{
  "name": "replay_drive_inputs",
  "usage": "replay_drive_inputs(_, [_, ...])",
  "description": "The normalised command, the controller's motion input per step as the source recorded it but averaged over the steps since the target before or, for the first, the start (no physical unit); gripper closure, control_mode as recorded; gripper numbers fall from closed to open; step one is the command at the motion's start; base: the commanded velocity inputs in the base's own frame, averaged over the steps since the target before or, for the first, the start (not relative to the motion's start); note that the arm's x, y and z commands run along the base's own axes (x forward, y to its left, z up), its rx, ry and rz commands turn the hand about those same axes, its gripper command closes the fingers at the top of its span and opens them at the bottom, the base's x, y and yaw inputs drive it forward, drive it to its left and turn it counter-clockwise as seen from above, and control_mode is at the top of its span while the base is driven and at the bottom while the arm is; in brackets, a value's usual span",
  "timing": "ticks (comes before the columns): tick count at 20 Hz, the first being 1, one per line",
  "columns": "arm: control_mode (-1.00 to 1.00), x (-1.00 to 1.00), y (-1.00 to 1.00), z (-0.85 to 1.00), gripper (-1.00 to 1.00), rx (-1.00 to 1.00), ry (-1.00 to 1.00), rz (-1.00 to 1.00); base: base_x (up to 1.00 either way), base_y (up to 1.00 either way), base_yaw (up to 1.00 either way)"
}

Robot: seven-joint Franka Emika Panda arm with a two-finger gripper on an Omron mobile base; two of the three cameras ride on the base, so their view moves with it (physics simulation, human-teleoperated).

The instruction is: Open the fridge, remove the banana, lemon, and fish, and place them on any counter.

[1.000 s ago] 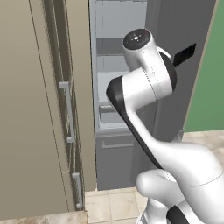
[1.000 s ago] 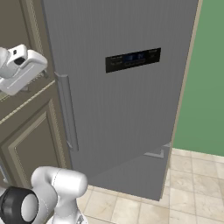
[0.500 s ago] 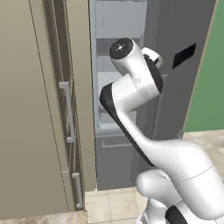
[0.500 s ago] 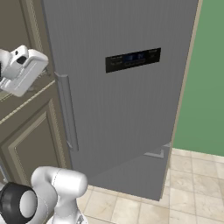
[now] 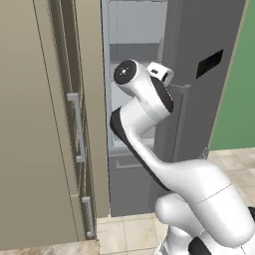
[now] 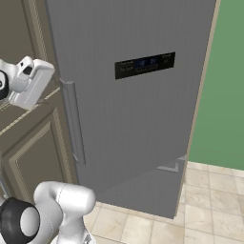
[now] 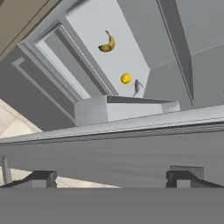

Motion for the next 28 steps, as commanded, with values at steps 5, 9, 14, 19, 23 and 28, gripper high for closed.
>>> replay_drive_inputs(5, [-1.0,0.14,0.06,-0.2,-1.0,-0.1,-0.02,0.07,0.0,0.0,0.0])
replay_drive_inputs(9, [-1.0,0.0,0.22,-0.15,-1.0,-0.13,-0.06,0.07,0.0,0.0,0.0])
replay_drive_inputs(14, [-1.0,0.08,0.09,-0.11,-1.0,-0.11,-0.03,0.06,0.0,0.0,0.0])
replay_drive_inputs(19, [-1.0,0.45,0.0,-0.09,-1.0,-0.06,0.0,0.03,0.0,0.0,0.0])
replay_drive_inputs(23, [-1.0,0.44,0.0,-0.14,-1.0,-0.08,0.0,0.02,0.0,0.0,0.0])
replay_drive_inputs(28, [-1.0,0.35,0.01,-0.13,-1.0,-0.09,0.0,0.01,0.0,0.0,0.0])
